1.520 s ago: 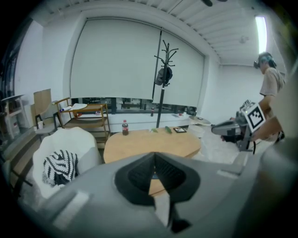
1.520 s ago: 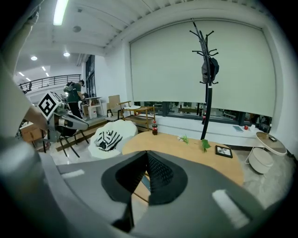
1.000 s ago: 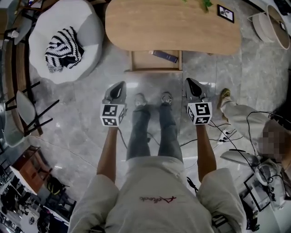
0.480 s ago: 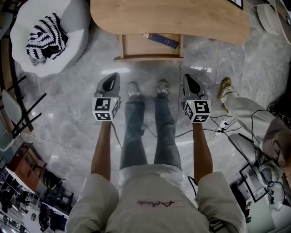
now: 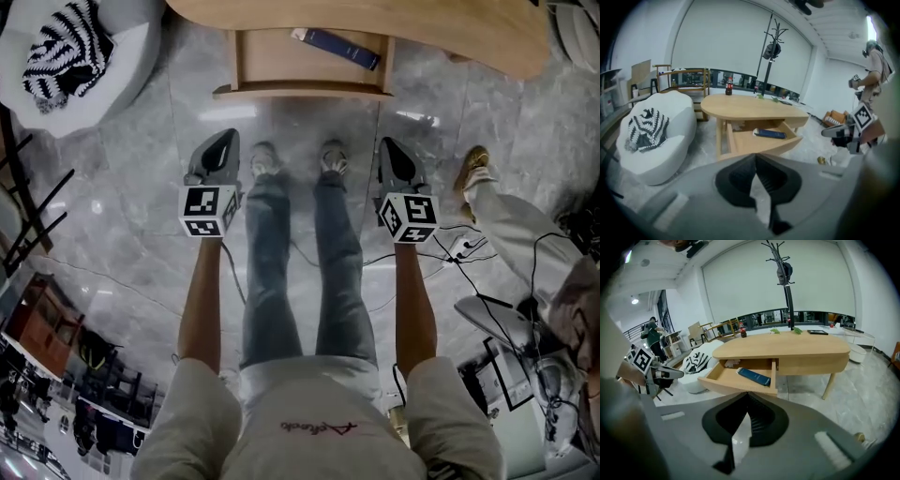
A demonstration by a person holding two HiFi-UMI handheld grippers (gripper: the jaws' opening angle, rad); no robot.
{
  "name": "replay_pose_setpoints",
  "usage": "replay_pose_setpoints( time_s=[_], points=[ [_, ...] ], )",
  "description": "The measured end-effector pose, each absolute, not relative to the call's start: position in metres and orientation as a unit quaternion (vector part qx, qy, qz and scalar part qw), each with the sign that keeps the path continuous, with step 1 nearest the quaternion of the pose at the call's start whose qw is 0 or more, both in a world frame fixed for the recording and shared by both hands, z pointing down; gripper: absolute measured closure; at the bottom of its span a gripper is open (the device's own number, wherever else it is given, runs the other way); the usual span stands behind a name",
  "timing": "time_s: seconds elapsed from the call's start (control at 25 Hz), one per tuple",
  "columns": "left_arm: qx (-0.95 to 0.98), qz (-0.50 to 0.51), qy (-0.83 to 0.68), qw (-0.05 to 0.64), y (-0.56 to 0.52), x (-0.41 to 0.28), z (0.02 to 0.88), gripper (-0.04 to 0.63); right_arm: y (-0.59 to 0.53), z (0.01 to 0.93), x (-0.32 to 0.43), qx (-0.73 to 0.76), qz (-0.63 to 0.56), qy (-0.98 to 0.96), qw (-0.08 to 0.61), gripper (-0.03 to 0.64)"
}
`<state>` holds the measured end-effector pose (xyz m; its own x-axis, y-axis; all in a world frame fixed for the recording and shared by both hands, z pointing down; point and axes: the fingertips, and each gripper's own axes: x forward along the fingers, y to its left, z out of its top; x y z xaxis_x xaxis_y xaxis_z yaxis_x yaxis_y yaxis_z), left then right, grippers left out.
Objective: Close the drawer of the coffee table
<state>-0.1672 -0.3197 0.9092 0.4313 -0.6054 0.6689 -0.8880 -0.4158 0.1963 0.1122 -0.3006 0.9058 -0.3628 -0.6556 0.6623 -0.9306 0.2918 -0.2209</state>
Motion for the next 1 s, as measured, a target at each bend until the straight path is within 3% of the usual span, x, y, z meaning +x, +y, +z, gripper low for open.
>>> replay_pose_setpoints(
  time_s=[0.68, 0.84, 0.88, 1.0],
  points=[
    [0.805, 0.251, -0.459, 0.279, -0.332, -0.137, 1.026, 0.595, -0.303, 1.028, 0.093, 0.476, 0.318, -0.785, 0.237, 0.612],
    [0.807, 0.242, -0.453, 0.291, -0.342, -0.128, 1.044, 0.494, -0.32, 1.043, 0.087, 0.474, 0.323, -0.788, 0.224, 0.599],
    [0.808, 0.241, -0.453, 0.291, -0.344, -0.127, 1.047, 0.482, -0.325, 1.046, 0.085, 0.472, 0.326, -0.789, 0.218, 0.54],
    [0.808, 0.232, -0.457, 0.291, -0.351, -0.126, 1.05, 0.445, -0.338, 1.051, 0.079, 0.474, 0.329, -0.79, 0.208, 0.499]
  ],
)
